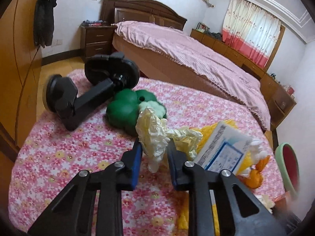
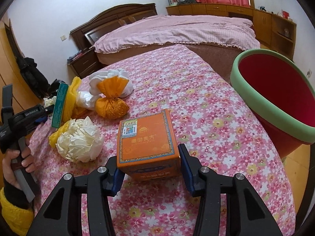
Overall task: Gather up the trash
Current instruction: 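Grasp the crumpled white plastic bag with the left tool while the right tool grasps the orange box, then carry the bag and box to the red bucket and open both tools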
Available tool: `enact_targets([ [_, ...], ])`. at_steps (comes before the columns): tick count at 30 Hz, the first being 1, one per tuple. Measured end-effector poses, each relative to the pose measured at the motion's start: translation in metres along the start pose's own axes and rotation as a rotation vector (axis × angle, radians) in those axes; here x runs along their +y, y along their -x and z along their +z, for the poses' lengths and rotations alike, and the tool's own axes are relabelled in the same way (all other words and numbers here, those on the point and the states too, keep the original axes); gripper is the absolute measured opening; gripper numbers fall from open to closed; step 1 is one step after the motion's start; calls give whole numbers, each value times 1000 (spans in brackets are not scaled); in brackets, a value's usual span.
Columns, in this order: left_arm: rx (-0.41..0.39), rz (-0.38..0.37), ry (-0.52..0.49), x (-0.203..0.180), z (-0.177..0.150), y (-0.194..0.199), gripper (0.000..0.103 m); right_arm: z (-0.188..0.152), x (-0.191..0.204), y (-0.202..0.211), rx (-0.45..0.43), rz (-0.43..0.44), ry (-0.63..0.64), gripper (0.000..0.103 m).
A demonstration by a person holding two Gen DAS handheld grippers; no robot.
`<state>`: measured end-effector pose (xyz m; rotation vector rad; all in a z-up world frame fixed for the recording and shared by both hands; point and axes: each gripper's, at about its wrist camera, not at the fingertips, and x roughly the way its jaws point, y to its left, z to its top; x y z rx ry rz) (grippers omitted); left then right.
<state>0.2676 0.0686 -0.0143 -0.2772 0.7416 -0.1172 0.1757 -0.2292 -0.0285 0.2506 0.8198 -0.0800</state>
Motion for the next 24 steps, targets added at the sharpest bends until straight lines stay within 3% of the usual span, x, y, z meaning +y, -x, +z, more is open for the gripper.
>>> enact_targets([
  [7, -82, -24, -1, -11, 4, 40, 24, -7, 3, 28, -46, 10, -2, 51],
  [17, -131, -92, -59, -46, -4, 101, 24, -19, -10, 74, -113, 36, -58, 51],
  [24, -125, -150, -135, -90, -16, 118, 24, -21, -29, 102, -160, 12, -107, 51],
])
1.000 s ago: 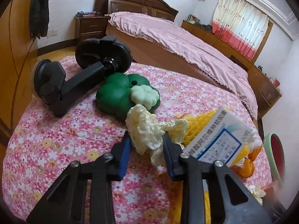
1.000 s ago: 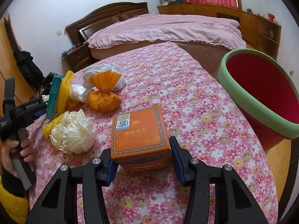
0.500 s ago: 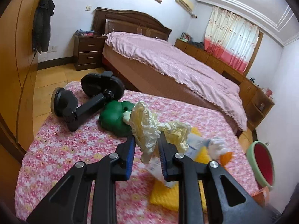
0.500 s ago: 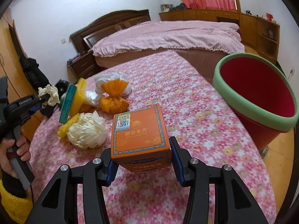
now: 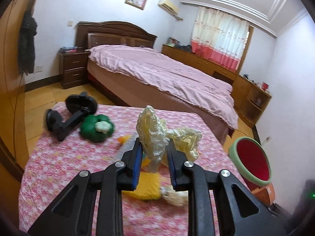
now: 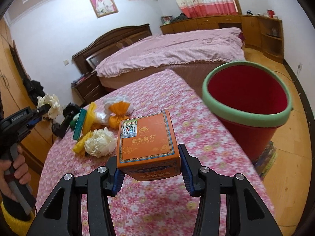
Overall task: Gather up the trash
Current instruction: 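Carry the bag and box to the red bucket and open both tools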
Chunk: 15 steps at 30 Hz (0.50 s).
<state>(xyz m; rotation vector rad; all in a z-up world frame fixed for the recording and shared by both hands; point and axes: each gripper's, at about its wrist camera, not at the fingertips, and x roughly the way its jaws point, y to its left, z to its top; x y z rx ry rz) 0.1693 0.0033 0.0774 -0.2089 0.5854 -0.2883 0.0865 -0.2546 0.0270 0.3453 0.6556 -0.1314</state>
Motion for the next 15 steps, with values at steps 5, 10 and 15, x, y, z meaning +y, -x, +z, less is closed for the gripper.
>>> enact_targets([
  [5, 28, -65, -34, -35, -6, -7, 24, 9, -19, 16, -34, -24, -39, 51],
  [10, 58, -107, -76, -73, -12, -17, 24, 19, -40, 27, -70, -35, -64, 51],
  [15, 87, -146, -131, -114, -16, -32, 24, 30, -66, 30, -92, -53, -92, 51],
])
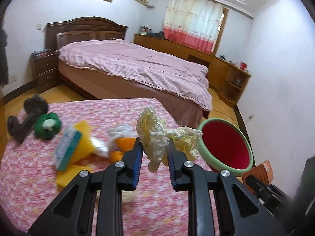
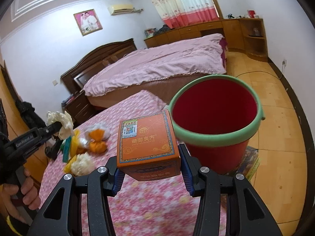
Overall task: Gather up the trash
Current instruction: 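Carry the bag and box to the red bucket and open both tools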
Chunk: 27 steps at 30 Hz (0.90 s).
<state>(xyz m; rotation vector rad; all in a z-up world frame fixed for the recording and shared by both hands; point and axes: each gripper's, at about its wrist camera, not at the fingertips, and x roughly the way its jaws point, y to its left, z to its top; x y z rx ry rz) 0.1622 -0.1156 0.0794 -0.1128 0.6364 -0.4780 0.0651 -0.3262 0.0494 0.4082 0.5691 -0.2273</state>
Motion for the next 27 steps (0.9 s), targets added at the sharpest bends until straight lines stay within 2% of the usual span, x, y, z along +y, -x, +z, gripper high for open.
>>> enact_targets([
  [8, 64, -65, -86, -62, 6, -50, 24, 19, -42, -10, -3, -58, -50, 51],
  [17, 150, -149, -139, -116, 1, -110, 24, 36, -84, -34, 20, -105, -92, 51],
  [27, 236, -173, -175, -140, -16, -158, 24, 40, -111, -62, 62, -145, -118, 51],
])
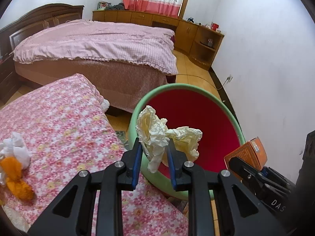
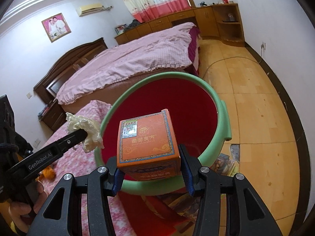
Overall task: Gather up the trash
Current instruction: 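Carry the bag and box to the red bucket and open both tools, then move both tools back over the bed toward the remaining items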
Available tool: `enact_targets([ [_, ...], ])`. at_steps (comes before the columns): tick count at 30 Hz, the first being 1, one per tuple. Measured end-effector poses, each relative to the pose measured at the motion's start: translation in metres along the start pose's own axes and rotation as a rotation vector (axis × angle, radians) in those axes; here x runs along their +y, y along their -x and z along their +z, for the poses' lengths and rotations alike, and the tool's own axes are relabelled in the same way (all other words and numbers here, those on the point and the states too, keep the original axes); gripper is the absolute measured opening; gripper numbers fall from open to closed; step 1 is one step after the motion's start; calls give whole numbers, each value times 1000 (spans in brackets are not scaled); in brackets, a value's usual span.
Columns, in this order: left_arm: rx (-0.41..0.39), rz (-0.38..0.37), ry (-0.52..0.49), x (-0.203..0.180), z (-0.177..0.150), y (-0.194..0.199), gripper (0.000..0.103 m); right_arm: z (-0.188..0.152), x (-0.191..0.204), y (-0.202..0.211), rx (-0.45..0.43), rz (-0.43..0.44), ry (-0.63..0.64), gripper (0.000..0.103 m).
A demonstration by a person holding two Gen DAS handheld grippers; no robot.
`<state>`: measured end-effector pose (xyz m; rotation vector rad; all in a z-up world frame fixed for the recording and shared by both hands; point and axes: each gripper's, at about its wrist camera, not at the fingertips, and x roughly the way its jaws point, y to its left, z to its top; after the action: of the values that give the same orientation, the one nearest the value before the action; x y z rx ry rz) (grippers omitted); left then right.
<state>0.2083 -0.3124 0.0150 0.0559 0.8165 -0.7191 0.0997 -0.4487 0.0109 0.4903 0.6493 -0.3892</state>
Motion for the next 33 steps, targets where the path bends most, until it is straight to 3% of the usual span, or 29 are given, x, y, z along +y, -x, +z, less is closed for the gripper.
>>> enact_targets([
  [6, 31, -14, -5, -3, -2, -12, 28, 4, -5, -7, 2, -1, -7, 51],
  [12, 11, -8, -15, -5, -2, -10, 51, 4, -5, -7, 2, 16, -13, 52],
  [16, 5, -7, -17, -4, -1, -7, 51, 6, -4, -3, -16, 14, -13, 59],
  [33, -29, 41, 53, 16, -14, 43, 51, -5, 9, 26, -45, 42, -18, 63],
])
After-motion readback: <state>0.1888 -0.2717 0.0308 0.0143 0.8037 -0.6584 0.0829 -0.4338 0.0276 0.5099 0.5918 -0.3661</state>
